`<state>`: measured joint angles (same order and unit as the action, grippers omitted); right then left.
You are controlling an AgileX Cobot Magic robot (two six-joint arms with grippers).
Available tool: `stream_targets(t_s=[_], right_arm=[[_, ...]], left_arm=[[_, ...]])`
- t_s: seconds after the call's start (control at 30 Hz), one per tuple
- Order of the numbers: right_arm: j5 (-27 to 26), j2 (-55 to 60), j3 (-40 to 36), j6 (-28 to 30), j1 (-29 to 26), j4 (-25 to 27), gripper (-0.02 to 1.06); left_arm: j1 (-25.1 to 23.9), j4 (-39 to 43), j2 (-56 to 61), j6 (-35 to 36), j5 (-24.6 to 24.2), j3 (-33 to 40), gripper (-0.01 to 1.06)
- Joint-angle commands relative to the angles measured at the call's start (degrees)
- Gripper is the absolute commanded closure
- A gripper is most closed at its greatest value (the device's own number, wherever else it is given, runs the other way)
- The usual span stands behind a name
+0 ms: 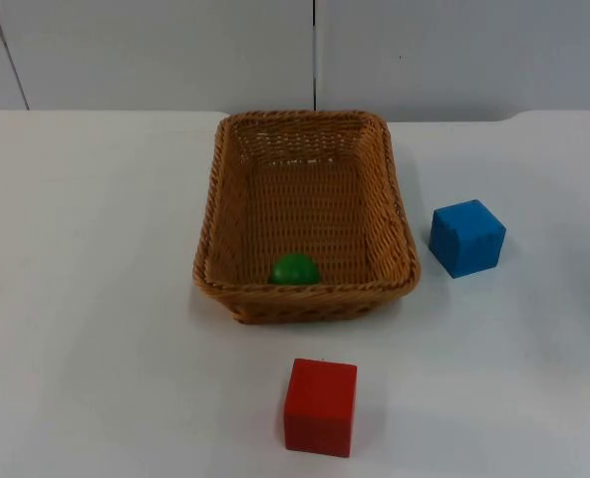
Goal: Place all geometric objects except the red cube into the basket.
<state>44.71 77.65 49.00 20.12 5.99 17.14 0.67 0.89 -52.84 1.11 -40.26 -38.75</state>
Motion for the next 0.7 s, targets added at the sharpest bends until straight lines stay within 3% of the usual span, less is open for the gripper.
stream_targets(t_s=[0.0,0.03,0.07,0.13,0.2,0.3,0.47,0.67], right_arm=[[-1.6,3.9,2.7,0.9,2.7,0.5,0.0],[-4.8,8.2,5.7,-0.1,6.4,-2.4,0.0],[-4.8,8.2,5.7,-0.1,6.4,-2.4,0.0],[-8.6,13.5,9.7,-4.3,10.5,-8.7,0.0],[-9.9,19.6,14.6,-10.2,13.4,-14.6,0.0],[-10.3,25.0,19.1,-13.3,14.9,-18.5,0.0],[-10.7,36.1,27.8,-13.5,15.3,-18.4,0.0],[-14.1,43.5,31.0,-13.5,15.3,-17.9,0.0]], left_arm=[[-0.1,0.5,0.3,1.0,0.5,0.3,0.0],[-0.1,0.6,0.3,1.0,0.5,0.3,0.0],[-0.1,0.6,0.3,1.0,0.5,0.3,0.0],[-0.1,0.7,0.3,1.0,0.5,0.3,0.0],[-0.1,0.8,0.3,1.0,0.5,0.3,0.0],[-0.1,0.8,0.3,1.0,0.7,0.3,0.0],[-0.1,0.8,0.3,1.0,0.6,0.3,0.0],[-0.1,0.3,0.3,1.0,0.6,0.3,0.0]])
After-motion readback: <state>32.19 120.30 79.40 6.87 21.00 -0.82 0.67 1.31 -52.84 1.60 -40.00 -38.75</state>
